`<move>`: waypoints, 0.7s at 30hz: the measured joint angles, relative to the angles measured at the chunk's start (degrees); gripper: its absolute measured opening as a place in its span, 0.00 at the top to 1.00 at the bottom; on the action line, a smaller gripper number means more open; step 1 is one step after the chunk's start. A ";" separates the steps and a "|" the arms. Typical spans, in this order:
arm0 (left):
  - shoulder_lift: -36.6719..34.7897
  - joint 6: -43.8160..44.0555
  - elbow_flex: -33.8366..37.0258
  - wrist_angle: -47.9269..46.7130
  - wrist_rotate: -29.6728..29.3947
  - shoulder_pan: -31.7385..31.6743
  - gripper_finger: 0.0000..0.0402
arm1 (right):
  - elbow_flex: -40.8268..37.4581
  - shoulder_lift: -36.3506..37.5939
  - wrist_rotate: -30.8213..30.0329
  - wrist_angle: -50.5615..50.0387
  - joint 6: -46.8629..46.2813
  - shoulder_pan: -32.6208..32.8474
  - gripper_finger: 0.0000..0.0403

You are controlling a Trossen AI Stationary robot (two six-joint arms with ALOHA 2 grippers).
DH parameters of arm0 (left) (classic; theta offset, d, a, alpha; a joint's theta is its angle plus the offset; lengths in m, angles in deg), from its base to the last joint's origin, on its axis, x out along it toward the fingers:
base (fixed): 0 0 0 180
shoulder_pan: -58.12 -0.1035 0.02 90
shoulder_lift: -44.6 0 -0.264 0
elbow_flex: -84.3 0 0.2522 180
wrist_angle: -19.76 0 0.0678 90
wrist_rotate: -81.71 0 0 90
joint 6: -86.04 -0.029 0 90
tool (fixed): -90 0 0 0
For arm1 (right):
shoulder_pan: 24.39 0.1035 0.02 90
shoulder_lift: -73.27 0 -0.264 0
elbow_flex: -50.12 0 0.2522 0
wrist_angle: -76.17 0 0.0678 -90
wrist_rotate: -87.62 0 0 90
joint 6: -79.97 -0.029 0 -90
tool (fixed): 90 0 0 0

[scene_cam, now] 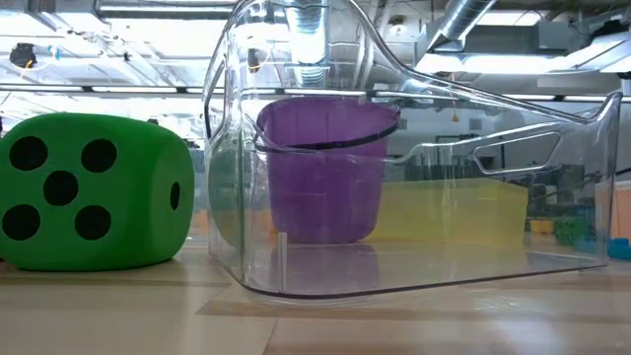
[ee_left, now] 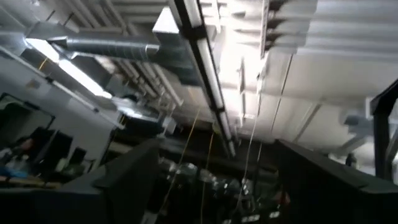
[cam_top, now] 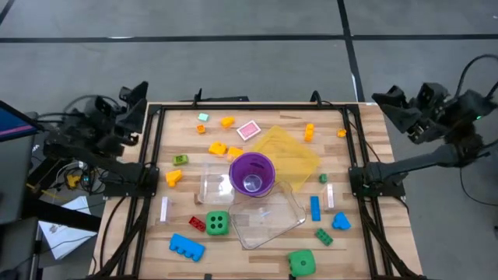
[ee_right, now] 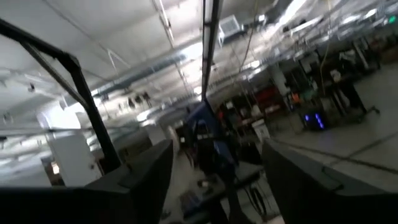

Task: Pick & Place Toys
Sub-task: Put the orange deck of cards into the white bin

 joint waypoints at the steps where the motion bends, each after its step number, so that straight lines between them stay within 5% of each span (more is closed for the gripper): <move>1: 0.23 0.66 -1.55 -2.19 -0.04 0.00 0.13 | 2.49 -1.46 0.23 -2.67 -0.23 0.01 0.37; 6: 2.22 0.94 -6.19 -5.72 -0.03 0.00 0.02 | 12.10 -7.34 0.18 -12.92 -2.79 0.00 0.34; 12: 4.66 -0.32 -7.09 -5.59 -0.08 0.00 0.03 | 18.14 -11.02 -2.93 -24.67 -10.44 -0.03 0.34; 21: 7.46 -0.34 -7.09 -3.43 -0.12 0.00 0.05 | 18.89 -14.37 -5.74 -50.31 -36.76 -0.02 0.34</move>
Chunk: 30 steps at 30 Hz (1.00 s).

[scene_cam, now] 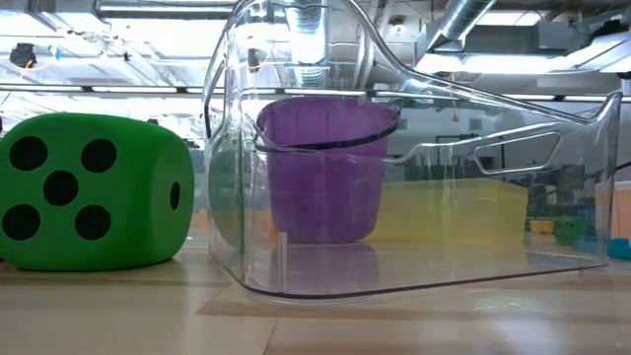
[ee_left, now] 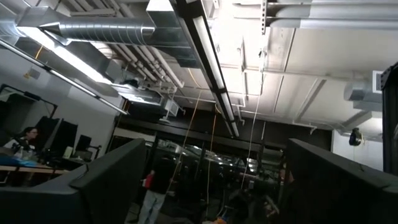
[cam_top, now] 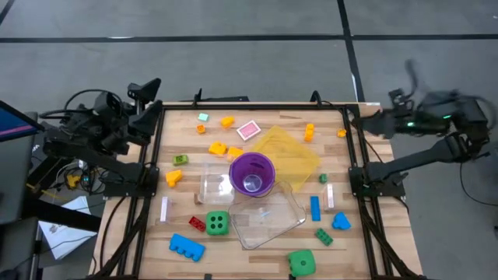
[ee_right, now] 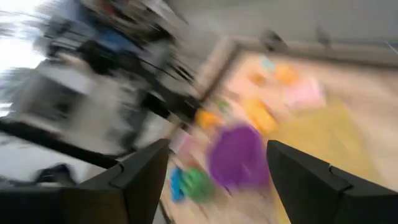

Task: Pick & Place Toys
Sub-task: Put the orange deck of cards into the white bin

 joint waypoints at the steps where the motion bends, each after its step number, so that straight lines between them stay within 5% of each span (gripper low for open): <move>1: 0.31 -0.02 0.00 0.42 0.02 0.00 0.05 | -0.04 -1.11 0.13 -3.29 -3.02 0.14 0.34; 9: 1.77 0.02 0.00 0.97 0.02 0.00 0.06 | -3.63 -10.09 7.51 -20.41 -19.09 3.53 0.34; 30: 2.20 0.00 0.00 1.09 0.03 -3.74 0.06 | -19.93 -29.71 11.59 -17.78 -57.51 27.06 0.34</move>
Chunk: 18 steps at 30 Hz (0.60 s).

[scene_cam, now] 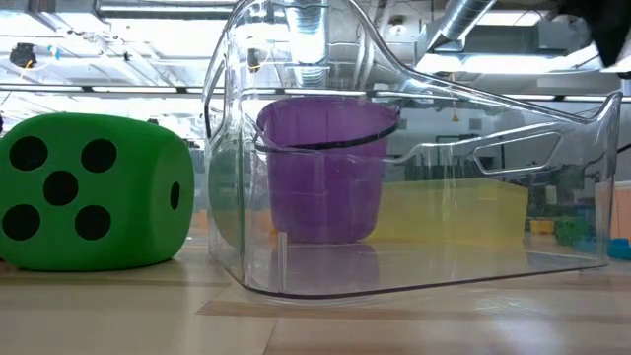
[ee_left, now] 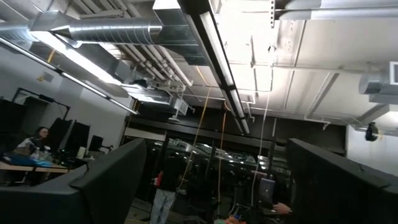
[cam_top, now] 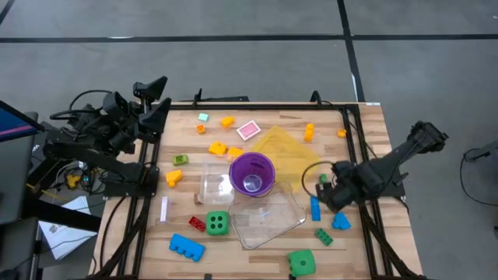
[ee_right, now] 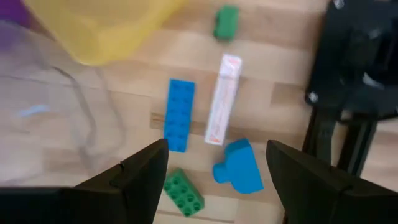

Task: Pick & Place Toys
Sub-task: Put the orange deck of cards into the white bin

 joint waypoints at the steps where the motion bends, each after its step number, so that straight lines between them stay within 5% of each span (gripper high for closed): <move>1: 0.00 0.02 0.00 -0.04 -0.01 -0.54 0.06 | -0.57 -0.97 0.79 0.55 -1.45 0.79 0.34; 9: 0.00 0.04 0.00 -1.00 -0.01 -3.51 0.06 | -4.61 -8.58 5.19 5.72 -11.74 3.52 0.34; 18: 0.00 0.04 0.00 -1.06 -0.01 -3.84 0.06 | -4.67 -17.17 6.14 8.29 -12.08 3.13 0.34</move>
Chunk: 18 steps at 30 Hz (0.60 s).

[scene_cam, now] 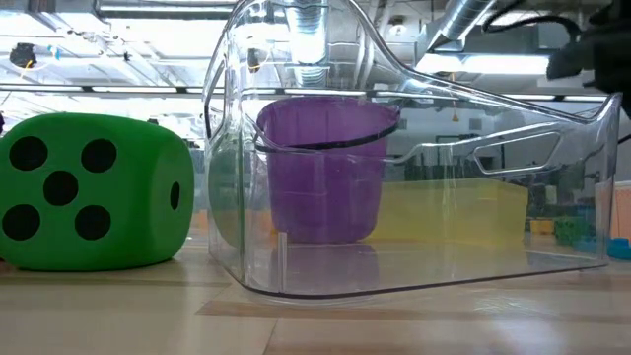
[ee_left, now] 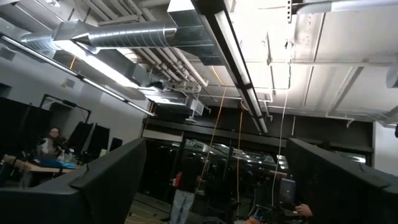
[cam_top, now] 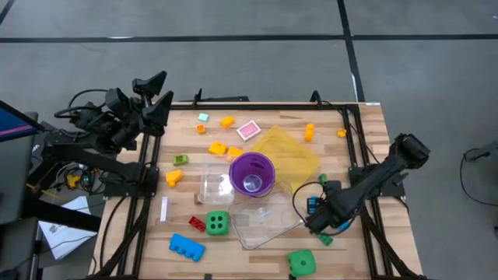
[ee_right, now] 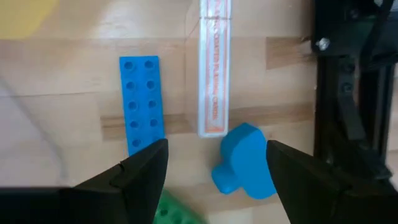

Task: Pick & Place Toys
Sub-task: Put the orange deck of cards into the white bin

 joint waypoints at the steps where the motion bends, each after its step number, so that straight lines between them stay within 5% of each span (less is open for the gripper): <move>1: 0.00 0.00 0.00 0.01 0.00 0.00 0.06 | -0.01 -1.04 0.21 -0.13 0.13 -0.01 0.34; 11: 0.00 0.02 0.00 0.27 0.00 -0.15 0.06 | -10.31 1.99 2.16 13.21 -1.65 0.51 0.34; 18: 0.00 1.13 0.00 0.31 0.02 -1.63 0.06 | -12.56 6.20 1.34 11.13 -1.67 0.59 0.34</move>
